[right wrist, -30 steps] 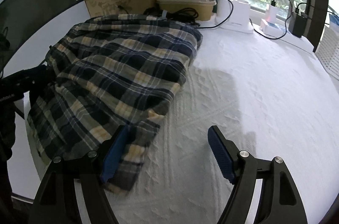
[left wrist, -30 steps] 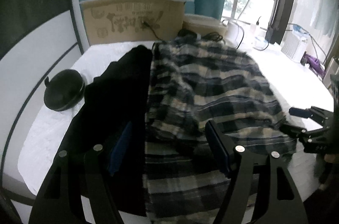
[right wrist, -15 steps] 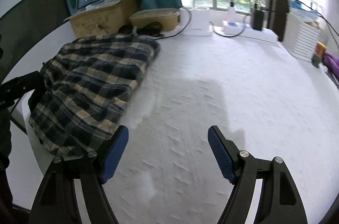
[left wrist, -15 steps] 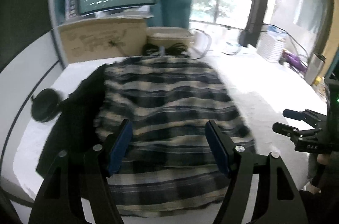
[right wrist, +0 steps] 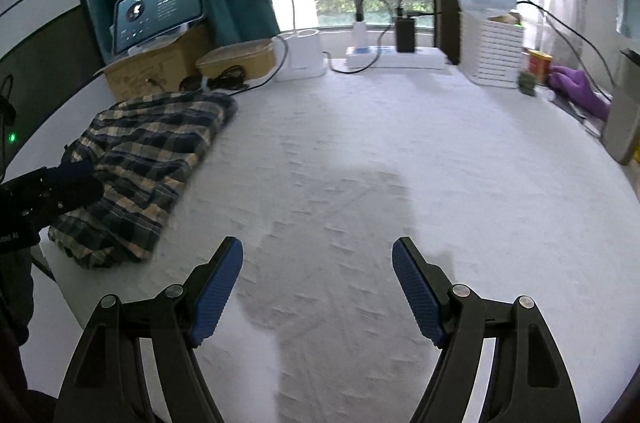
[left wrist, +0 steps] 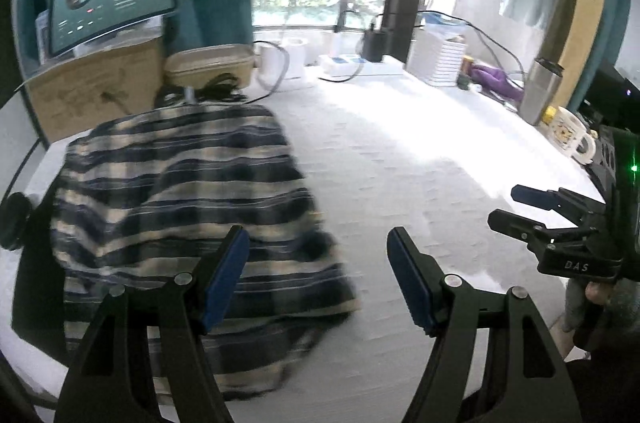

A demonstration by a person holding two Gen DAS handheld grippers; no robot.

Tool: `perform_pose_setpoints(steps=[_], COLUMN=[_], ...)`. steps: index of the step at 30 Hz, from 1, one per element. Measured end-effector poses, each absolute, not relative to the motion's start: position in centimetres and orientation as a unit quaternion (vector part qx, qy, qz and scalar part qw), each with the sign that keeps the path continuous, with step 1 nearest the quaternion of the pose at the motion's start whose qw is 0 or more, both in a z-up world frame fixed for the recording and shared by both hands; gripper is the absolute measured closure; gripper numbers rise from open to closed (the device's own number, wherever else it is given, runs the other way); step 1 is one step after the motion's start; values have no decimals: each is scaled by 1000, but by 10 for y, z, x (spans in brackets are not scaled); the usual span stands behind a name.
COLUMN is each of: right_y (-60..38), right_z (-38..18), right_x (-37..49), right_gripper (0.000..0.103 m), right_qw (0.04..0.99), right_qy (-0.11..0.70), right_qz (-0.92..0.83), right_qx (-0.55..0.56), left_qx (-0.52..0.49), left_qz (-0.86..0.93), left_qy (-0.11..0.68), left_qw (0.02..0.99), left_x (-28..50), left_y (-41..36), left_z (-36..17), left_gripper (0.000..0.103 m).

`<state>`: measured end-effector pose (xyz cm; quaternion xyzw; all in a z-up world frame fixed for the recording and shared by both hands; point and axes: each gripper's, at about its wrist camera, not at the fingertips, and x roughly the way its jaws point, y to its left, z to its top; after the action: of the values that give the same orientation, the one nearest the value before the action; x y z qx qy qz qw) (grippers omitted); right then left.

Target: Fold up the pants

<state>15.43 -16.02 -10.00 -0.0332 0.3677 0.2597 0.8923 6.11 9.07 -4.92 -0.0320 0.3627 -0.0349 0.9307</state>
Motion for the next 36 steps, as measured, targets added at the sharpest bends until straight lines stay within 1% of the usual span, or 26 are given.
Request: perform_pose_setpoints(steps=[5,13,20,26,28,30,32,34,35,36], right_y=[-182,-208,-237,-262,-269,-275,-281,-282,-283,-284], right_z=[-94,-78,-42,-13,-6,2,10,16,21,24], right_x=[148,136,119,102,95,88,81,73,67,63], right_gripper=[25,25,25,25,25,24,24,15,6,1], right_qw=[898,906,923,936,939,943,948,951,954,956], right_qy=[358,337,292,261,253,244,234,223,212,206], right_qz=[253,255,250,234,229,223,215,212,208,204], right_qx=[-32,-30,-21,-28,-30,-31,-30,-31,-33,-35], left_qx=[-16,-8,18,9,10,9,-7,-9,-6,1], left_qz=[-35,-31,-33,-43,-47,-43,-25,-24,-24,-21], left_qy=[333,309,259,218,210,200,186,176,170,162], left_qw=[942,951,965,975,976,979,982,984,985,987], left_x=[52,42,29,19,15,11,6,2,0,-4], left_y=[64,38,11,-3,-7,-10,-11,-13,-14,-16], left_z=[-41,-25,6,27,31,36,39,43,46,48], left_gripper=[31,31,31,31,27,13,4,4,3,3])
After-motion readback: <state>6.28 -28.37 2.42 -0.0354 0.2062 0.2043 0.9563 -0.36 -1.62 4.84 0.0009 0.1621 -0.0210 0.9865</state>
